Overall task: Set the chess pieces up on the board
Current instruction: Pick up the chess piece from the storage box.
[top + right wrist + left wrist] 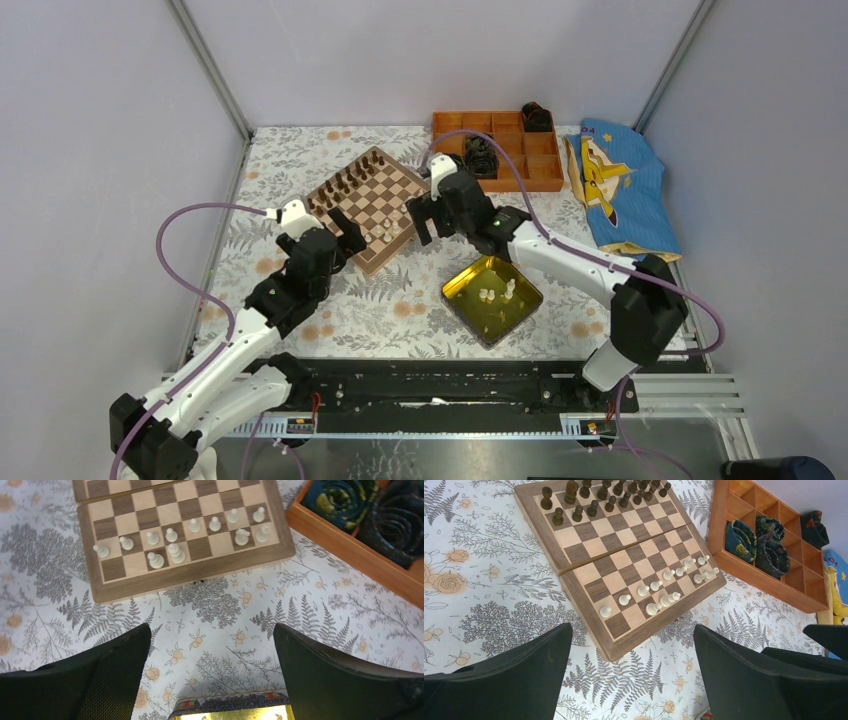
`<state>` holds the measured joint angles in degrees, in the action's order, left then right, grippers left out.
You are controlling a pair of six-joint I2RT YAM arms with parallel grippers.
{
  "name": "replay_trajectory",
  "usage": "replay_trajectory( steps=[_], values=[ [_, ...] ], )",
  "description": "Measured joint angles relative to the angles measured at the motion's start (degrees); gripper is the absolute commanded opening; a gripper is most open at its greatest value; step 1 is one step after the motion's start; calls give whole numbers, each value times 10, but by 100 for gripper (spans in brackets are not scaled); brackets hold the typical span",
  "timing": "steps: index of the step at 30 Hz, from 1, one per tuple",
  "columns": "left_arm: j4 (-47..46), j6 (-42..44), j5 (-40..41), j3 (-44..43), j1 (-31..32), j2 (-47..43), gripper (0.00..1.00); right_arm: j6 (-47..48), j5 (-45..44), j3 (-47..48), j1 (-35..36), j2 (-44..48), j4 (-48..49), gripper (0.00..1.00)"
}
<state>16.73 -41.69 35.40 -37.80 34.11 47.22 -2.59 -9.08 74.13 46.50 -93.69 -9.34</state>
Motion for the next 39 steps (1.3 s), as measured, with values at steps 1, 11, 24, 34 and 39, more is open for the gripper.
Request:
replay_trajectory(
  steps=[1, 11, 24, 34, 39],
  values=[
    [0, 0, 0, 0, 0, 0, 99, -9, -10, -15, 0, 9, 14, 100],
    [0, 0, 0, 0, 0, -1, 99, -40, -69, -122, 0, 83, 83, 82],
    [-2, 0, -16, 0, 0, -3, 99, -102, -149, -226, 0, 182, 27, 72],
    [-4, 0, -23, 0, 0, -3, 99, -217, -238, -330, 0, 247, -2, 73],
    [-4, 0, -28, 0, 0, -6, 99, -265, -254, -352, 0, 252, -19, 72]
  ],
)
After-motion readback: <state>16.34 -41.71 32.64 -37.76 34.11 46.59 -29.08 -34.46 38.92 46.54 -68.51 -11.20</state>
